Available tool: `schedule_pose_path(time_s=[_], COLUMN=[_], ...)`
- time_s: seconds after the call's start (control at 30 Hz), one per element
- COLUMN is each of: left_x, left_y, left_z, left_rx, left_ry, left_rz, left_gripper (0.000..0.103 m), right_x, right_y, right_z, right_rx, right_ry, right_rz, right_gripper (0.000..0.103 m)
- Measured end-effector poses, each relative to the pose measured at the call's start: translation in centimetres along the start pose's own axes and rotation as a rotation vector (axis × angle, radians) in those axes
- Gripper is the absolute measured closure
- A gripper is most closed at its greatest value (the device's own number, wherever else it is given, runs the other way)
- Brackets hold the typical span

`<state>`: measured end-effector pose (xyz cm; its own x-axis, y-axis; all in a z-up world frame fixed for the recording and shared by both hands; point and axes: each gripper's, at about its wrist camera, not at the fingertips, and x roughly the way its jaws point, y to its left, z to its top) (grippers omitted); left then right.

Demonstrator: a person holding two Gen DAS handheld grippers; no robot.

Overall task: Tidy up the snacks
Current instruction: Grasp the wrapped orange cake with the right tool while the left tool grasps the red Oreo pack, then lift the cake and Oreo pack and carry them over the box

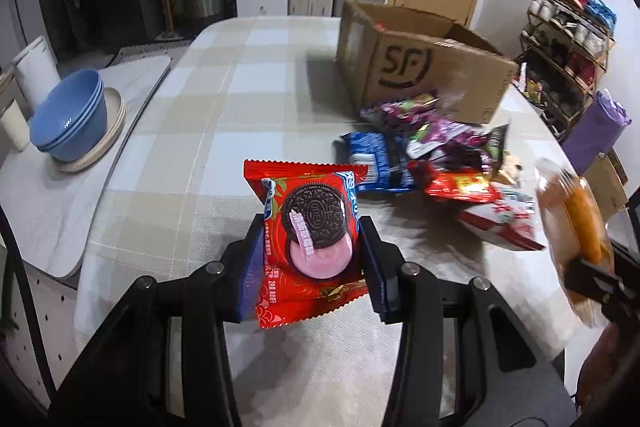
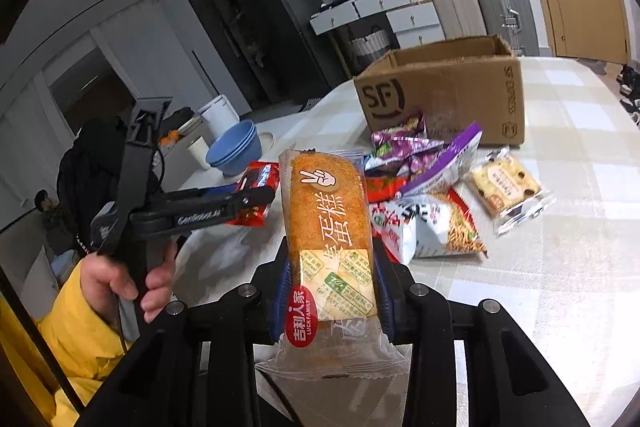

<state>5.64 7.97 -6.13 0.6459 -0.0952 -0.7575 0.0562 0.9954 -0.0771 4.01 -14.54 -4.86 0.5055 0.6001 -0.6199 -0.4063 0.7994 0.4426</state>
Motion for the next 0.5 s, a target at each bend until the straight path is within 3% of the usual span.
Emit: schedule_pose_path(time_s=[0.5], left_x=[-8.7], left_y=[-2.4], left_z=[1.4], left_rx=[0.031], left_ry=[-0.156], left_rz=[-0.083], left_gripper=[0.062], right_x=[-5.1], right_y=[0.6], right_z=[3.6], right_rx=[0.004], right_ry=[-0.127], right_rz=[-0.054], right_gripper=[0.067])
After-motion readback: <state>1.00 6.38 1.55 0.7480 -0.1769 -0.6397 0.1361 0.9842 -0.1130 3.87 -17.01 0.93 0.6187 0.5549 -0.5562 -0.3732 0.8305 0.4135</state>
